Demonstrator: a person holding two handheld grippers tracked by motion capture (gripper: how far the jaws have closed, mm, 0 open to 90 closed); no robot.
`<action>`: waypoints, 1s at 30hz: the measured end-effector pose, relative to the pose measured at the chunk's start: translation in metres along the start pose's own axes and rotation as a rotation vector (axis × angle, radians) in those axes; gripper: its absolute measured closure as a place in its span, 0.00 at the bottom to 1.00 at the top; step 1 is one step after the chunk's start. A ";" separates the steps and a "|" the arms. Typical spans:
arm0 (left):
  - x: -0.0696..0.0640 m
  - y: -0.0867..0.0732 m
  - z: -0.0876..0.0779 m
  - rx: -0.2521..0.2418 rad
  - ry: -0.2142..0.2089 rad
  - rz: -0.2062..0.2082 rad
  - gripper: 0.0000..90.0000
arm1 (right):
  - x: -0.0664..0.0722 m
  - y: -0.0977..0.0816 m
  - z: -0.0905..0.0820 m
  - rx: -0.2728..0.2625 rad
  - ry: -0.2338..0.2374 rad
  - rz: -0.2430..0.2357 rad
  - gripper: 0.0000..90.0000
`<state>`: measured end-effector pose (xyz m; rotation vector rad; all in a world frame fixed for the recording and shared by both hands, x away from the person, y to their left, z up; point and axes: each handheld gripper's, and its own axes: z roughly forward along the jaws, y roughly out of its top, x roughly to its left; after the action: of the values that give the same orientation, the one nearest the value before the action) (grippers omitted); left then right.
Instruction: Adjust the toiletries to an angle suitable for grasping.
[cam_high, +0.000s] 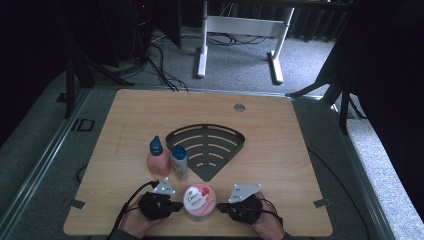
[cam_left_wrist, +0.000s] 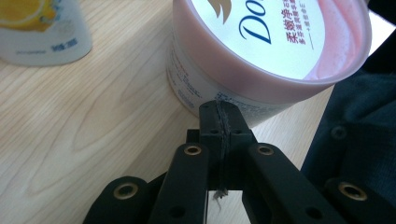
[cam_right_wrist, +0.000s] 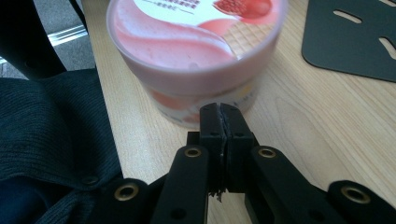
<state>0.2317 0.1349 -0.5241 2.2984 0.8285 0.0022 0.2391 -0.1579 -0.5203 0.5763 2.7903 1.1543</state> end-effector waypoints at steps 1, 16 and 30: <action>-0.001 0.003 0.003 -0.004 -0.003 0.001 0.99 | 0.000 0.000 0.000 0.000 -0.001 0.000 0.99; 0.000 0.031 0.029 -0.020 0.018 0.008 0.99 | -0.026 -0.011 -0.015 -0.006 -0.078 0.075 0.99; -0.003 0.056 0.049 -0.046 0.048 0.026 0.95 | -0.056 -0.017 -0.024 -0.003 -0.149 0.133 0.99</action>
<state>0.2716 0.0722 -0.5275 2.2737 0.8143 0.0874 0.2812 -0.2053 -0.5189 0.8228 2.6589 1.0887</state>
